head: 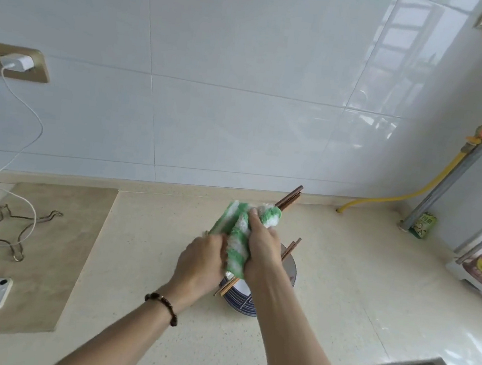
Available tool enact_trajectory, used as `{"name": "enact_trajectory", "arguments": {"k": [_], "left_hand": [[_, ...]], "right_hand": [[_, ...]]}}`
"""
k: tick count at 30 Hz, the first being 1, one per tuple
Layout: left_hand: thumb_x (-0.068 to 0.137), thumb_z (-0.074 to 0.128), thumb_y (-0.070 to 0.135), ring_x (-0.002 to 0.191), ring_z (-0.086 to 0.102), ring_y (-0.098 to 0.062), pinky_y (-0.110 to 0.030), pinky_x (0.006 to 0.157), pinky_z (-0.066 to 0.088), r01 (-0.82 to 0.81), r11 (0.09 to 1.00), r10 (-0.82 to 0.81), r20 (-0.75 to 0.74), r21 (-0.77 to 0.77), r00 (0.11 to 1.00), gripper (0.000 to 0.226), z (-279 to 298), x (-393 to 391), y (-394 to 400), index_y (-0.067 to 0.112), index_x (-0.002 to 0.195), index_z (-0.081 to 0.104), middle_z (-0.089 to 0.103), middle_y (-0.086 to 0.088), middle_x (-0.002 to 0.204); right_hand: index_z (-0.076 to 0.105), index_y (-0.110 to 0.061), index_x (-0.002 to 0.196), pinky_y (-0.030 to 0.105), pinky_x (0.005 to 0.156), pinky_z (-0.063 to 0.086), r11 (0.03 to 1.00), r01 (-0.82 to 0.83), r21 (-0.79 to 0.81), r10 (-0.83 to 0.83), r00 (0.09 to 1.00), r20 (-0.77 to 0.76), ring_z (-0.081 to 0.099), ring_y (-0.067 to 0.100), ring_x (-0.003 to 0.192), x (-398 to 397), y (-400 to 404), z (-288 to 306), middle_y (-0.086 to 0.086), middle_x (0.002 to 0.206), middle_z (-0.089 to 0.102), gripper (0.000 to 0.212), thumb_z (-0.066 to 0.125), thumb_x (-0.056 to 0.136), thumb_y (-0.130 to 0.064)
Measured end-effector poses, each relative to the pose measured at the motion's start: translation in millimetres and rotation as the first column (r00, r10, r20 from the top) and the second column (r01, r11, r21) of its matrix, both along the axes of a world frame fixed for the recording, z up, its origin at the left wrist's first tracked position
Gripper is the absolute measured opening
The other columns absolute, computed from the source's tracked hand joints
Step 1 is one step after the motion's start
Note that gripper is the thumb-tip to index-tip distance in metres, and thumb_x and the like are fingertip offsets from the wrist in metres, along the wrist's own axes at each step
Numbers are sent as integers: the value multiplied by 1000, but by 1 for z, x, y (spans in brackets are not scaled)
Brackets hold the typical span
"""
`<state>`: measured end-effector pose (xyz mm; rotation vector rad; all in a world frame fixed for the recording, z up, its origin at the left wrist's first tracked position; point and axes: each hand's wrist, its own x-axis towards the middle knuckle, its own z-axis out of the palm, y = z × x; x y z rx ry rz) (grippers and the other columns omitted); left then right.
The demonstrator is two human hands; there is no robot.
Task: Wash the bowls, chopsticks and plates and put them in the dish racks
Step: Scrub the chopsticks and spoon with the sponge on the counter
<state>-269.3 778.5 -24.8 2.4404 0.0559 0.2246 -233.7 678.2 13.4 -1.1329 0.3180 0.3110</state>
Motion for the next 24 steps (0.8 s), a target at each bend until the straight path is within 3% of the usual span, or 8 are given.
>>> {"name": "enact_trajectory", "arguments": {"k": [2,4,6,11,16,18,20,24], "left_hand": [[105,47,26,47,48,-6,-22,47,33,95,989,-93,22,-117,995,32,5,-10,9,18,75,54,53,8,60],[105,46,31,44,37,-9,-23,46,23,145,985,-144,18,-92,989,40,8,-20,20,22,65,46,43,9,54],[104,47,31,45,35,-9,-25,46,22,115,992,-113,32,-55,993,44,9,-21,19,21,61,43,41,9,52],[103,47,19,40,36,-10,-24,44,23,50,993,-37,112,-112,993,44,26,-7,3,21,59,43,42,8,48],[105,46,28,44,37,-13,-29,46,26,102,995,-101,109,-10,989,49,33,-17,7,23,57,37,44,8,49],[104,44,25,52,47,-22,-31,50,30,25,1000,-24,66,-11,998,38,40,-4,-4,19,67,48,61,-3,63],[102,43,18,56,50,-27,-31,49,31,15,999,-12,50,-53,999,24,42,2,-9,15,82,54,60,-4,66],[106,43,22,47,37,-14,-28,48,25,162,986,-159,72,-39,985,45,42,-16,1,23,62,36,38,8,51]], "right_hand": [[63,-4,97,46,76,61,990,139,10,-139,990,-4,72,28,77,16,-11,1,15,88,73,21,62,99,-24],[59,-2,113,52,81,60,955,284,84,-279,958,-58,72,31,86,40,-30,7,17,105,70,29,60,100,-29],[58,-5,116,52,80,60,928,360,93,-351,931,-97,72,30,85,53,-31,8,15,108,70,33,60,100,-33],[59,-5,100,52,81,60,972,227,57,-228,974,10,73,33,88,27,0,9,18,99,71,19,57,102,-24],[52,-12,84,25,44,49,853,519,52,-515,854,-67,62,14,63,55,-30,33,5,83,63,26,54,104,-28],[56,-13,88,24,47,51,902,430,28,-429,903,-36,63,12,65,38,-7,29,4,84,65,23,54,104,-29],[58,-11,91,28,56,57,949,316,-5,-316,949,-14,66,14,69,25,6,23,7,88,69,20,55,103,-28],[48,-12,83,36,60,56,875,478,74,-476,878,-44,65,21,68,52,-33,43,8,90,65,26,55,104,-26]]}}
